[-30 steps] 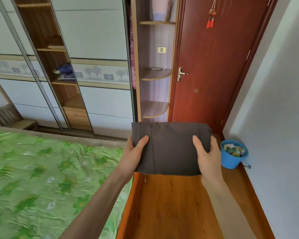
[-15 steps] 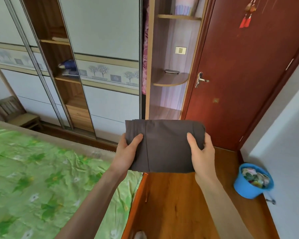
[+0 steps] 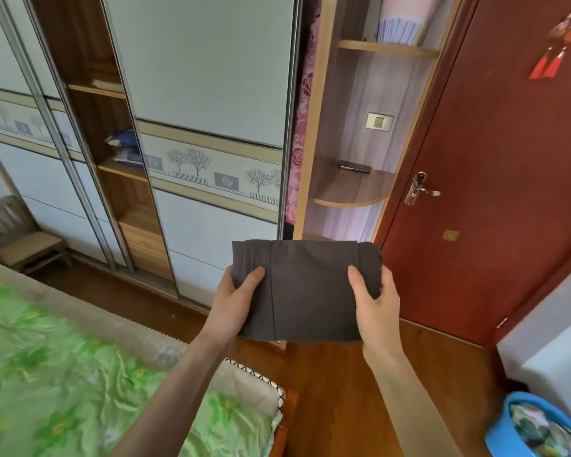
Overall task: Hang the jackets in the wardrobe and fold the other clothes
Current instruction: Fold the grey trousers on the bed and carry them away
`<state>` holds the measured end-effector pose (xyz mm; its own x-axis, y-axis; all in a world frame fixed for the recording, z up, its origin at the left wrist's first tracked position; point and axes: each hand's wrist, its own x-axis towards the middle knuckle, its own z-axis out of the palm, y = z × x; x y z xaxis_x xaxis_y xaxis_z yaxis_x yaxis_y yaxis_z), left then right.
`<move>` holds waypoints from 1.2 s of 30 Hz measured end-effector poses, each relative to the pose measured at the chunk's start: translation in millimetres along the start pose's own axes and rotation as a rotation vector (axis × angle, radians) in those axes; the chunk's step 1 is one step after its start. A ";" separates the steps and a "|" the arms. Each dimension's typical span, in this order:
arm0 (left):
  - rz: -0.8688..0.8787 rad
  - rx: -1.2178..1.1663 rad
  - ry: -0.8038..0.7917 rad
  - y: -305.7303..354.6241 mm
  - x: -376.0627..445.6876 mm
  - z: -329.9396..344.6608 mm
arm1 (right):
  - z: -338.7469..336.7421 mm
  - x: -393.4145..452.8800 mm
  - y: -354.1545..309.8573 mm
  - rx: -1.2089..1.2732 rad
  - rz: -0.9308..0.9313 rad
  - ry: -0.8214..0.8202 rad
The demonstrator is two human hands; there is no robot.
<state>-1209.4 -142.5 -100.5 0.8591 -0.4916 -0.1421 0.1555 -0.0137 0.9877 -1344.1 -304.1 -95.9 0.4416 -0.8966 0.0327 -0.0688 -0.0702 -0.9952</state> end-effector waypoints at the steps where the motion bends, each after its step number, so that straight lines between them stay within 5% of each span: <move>1: 0.001 0.024 0.005 1.1 14.7 2.8 | 5.9 13.3 0.7 0.001 -0.006 -0.001; 8: 0.016 0.067 0.050 5.4 104.6 25.3 | 44.3 114.6 11.9 0.010 -0.025 -0.062; 16: 0.035 0.046 0.173 9.8 213.9 38.2 | 100.6 251.3 22.1 -0.014 -0.074 -0.330; 26: 0.005 -0.059 0.706 20.1 302.2 63.0 | 201.4 379.2 20.2 0.084 -0.117 -0.699; 36: 0.058 -0.151 1.095 16.1 302.3 18.5 | 303.2 383.2 12.4 0.081 -0.099 -1.035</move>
<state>-956.2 -307.4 -126.4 0.8222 0.5489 -0.1503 0.0953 0.1275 0.9873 -904.5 -516.0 -123.8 0.9957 -0.0725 0.0568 0.0525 -0.0592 -0.9969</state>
